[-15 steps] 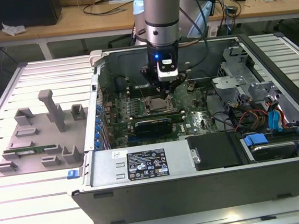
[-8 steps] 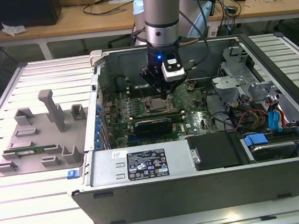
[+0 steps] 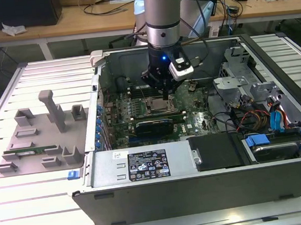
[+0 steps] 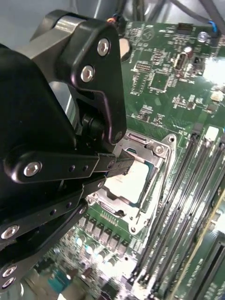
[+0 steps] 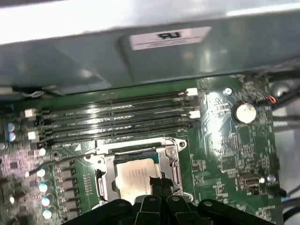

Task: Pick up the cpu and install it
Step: 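Close the cpu cover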

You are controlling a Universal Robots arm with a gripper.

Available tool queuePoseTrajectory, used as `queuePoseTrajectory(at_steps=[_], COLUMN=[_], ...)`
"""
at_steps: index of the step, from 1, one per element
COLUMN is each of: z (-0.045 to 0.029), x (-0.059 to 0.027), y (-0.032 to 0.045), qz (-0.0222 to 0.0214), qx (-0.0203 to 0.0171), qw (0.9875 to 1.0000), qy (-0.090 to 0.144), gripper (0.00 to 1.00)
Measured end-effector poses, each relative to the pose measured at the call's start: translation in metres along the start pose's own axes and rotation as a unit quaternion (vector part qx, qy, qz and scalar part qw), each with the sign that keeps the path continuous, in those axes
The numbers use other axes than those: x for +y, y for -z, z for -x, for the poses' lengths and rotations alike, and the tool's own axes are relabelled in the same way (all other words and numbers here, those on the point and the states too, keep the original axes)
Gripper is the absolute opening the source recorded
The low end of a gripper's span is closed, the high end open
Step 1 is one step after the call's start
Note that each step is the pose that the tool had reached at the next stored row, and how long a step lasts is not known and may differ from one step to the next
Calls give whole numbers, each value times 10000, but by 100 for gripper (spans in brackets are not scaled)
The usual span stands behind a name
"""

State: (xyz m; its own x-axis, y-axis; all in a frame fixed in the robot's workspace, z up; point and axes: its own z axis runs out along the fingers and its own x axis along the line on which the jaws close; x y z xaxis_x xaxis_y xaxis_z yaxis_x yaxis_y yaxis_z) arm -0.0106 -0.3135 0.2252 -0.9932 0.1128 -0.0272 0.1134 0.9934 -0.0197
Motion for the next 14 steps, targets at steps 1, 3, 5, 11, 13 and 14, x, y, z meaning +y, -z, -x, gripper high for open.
queuePoseTrajectory(at_steps=[1, 3, 5, 11, 13, 14], z=[-15, -51, -84, -264, -307, -325], x=[-2, -22, -40, -61, -65, -67], y=[-7, -32, -62, -90, -100, -105], qz=[2, 0, 2, 2, 3, 4], qx=[-2, -3, -4, -3, -4, -5], qw=[9999, 9999, 9999, 9998, 9997, 9997], qy=[104, 152, 167, 201, 238, 255], gripper=[11, 11, 11, 11, 11, 11])
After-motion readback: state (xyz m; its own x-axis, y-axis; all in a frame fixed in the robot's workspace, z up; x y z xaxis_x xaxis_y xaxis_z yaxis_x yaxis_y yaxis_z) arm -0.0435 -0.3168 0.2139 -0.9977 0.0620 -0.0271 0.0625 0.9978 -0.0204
